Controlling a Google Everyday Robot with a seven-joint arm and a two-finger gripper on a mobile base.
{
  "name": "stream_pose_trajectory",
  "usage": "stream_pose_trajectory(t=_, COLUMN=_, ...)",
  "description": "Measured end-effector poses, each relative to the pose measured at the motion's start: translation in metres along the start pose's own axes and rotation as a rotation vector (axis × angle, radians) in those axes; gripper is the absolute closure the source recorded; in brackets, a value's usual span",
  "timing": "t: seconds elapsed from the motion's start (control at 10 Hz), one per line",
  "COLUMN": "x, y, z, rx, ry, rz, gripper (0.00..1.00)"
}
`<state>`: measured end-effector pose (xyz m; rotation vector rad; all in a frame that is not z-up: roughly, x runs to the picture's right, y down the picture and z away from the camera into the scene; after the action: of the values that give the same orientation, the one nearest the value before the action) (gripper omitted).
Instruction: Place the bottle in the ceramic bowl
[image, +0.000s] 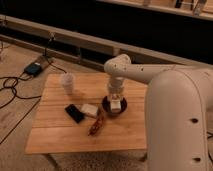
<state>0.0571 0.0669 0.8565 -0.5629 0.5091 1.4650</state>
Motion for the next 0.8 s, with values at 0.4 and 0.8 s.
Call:
stream_pose_trajectory(t=0.4, x=0.001, y=0.006, z=-0.003, rx=-0.011, ry=-0.013, rz=-0.002, gripper=0.20)
stream_pose_trajectory(t=0.8, x=-0.004, y=0.003, z=-0.016, rx=-0.017, ry=-0.046, rz=0.024, gripper=0.20)
